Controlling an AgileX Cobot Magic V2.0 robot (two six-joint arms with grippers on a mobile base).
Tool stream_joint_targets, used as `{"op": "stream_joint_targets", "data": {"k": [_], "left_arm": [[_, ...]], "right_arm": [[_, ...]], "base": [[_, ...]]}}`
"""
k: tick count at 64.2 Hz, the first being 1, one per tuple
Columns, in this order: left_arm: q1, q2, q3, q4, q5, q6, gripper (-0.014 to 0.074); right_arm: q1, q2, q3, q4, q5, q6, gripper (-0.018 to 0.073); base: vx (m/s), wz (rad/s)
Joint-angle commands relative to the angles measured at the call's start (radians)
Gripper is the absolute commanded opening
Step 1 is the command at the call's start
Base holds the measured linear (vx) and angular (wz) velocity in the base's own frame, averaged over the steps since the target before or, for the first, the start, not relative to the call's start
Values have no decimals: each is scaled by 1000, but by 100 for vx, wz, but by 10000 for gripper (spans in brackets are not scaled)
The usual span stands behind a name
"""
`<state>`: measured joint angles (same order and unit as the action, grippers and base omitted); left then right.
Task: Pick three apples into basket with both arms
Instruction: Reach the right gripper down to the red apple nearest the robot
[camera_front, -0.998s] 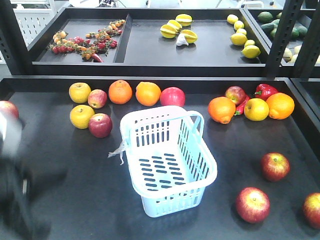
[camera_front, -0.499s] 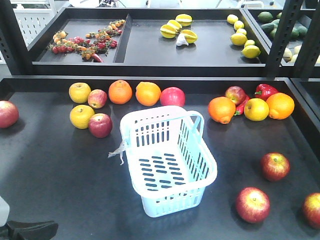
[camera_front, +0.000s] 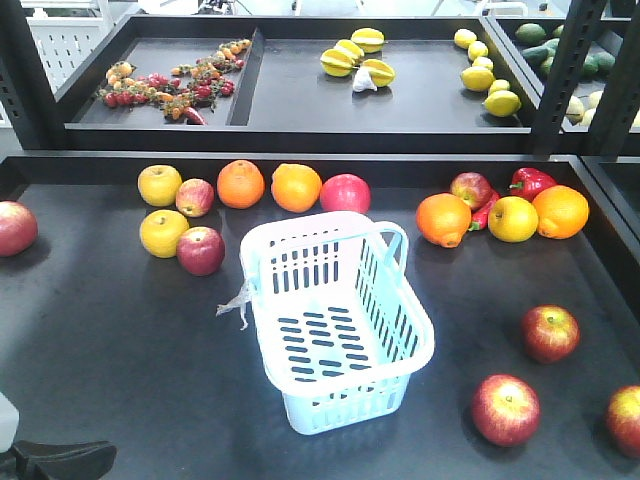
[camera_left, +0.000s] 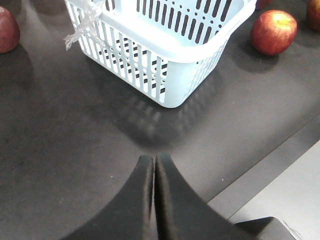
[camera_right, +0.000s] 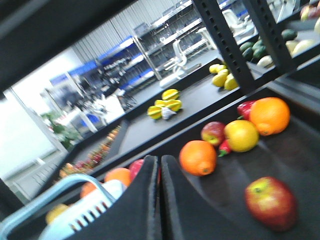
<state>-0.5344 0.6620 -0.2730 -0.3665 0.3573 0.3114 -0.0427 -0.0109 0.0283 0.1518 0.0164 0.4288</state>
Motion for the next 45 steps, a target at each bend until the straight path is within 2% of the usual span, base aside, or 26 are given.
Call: {"op": "stream_joint_targets", "data": {"k": [1, 6, 13, 14, 20, 30, 36, 45], "left_arm": [[-2, -2, -23, -18, -48, -10, -8], [-2, -2, -23, -18, -47, -10, -8], [-2, -2, -23, -18, -41, -10, -8], [-2, -2, -23, -18, -37, -10, -8], [-2, -2, -23, -18, -37, -10, -8], [-2, -2, -23, -18, -32, -10, -8], [-2, -2, -23, -18, -32, -10, -8], [-2, -2, -23, -18, -32, -10, -8]], "right_arm": [[-5, -11, 12, 72, -109, 17, -1], [-4, -11, -17, 98, -106, 19, -1], [-4, 1, -150, 36, -3, -53, -1], [-4, 23, -223, 12, 71, -85, -1], [-4, 121, -410, -16, 279, -166, 0], [-4, 329, -653, 15, 568, -393, 59], [-4, 434, -727, 74, 651, -525, 183], [-4, 543, -725, 134, 624, -632, 479]], "base": [[0, 0], [0, 0], [0, 0], [0, 0], [0, 0], [0, 0], [0, 0], [0, 0]]}}
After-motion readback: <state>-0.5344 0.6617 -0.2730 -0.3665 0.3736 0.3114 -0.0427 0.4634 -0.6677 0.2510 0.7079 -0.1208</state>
